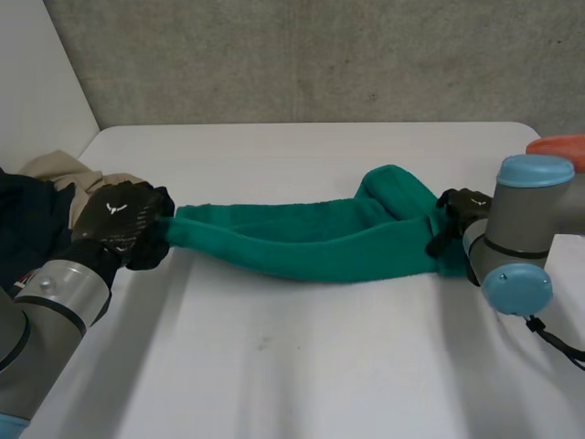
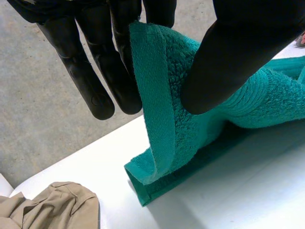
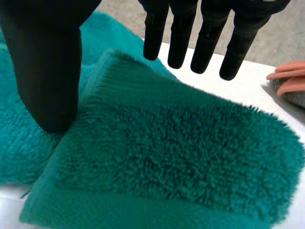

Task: Fold the laundry.

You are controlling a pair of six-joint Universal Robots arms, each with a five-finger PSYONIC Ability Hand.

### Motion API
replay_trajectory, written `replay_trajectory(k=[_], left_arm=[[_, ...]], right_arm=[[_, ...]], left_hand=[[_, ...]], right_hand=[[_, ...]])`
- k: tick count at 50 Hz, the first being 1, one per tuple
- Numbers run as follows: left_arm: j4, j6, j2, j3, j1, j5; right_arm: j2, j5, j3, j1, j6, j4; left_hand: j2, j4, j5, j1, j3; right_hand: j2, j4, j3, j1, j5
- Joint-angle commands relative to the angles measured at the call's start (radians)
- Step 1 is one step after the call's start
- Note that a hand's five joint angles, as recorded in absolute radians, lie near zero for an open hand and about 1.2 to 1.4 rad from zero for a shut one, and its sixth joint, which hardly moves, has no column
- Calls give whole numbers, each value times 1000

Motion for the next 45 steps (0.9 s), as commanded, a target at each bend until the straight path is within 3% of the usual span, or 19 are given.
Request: replay_trajectory(k=[1,3,7,15,17,18,19,25,29,33,38,42,45], left_arm=[[-1,0,1,1,5,0],[-2,4,1,1,6,-3],[-1,9,1,2,17,-6],[-5,40,-10,14,29,-4],[-5,43,-16,16,28,-6],[-5,47,-22,17,28,-7],[-5,49,-24,17,28,-7],[-15,55,-24,34,29,-9],[-42,53,7,66,29,-7],[-99,46,99,122,37,-3],[-273,38,241,223,64,19],[-414,40,305,295,93,40],[-484,46,312,329,107,48]], right_arm=[[62,50,-67,3,-5,-24],[53,75,-61,-2,-31,-46],[5,95,-35,-14,-87,-54],[-52,6,20,-71,-235,-60],[-53,-2,25,-82,-255,-53],[-56,-11,29,-92,-276,-48],[-59,-11,29,-99,-284,-48],[-139,-51,49,-123,-371,-28],[-291,-129,92,-142,-433,10],[-453,-212,114,-168,-555,79],[-657,-299,137,-220,-818,316],[-758,-356,127,-260,-951,465],[-783,-398,124,-283,-957,493]], left_hand=[[196,193,249,217,202],[196,193,249,217,202],[196,193,249,217,202],[196,193,249,217,202],[196,193,249,217,202],[196,193,249,217,202],[196,193,249,217,202],[196,193,249,217,202],[196,193,249,217,202],[196,193,249,217,202],[196,193,249,217,202],[196,193,249,217,202],[196,193,249,217,202]], right_hand=[[268,259,263,260,254],[388,379,383,380,374],[383,374,378,375,369],[362,353,357,354,348],[461,452,456,453,447],[814,805,809,806,800],[946,937,940,938,932],[947,938,942,939,933],[947,938,942,939,933],[947,938,942,939,933],[947,938,942,939,933],[947,938,942,939,933],[947,938,942,939,933]])
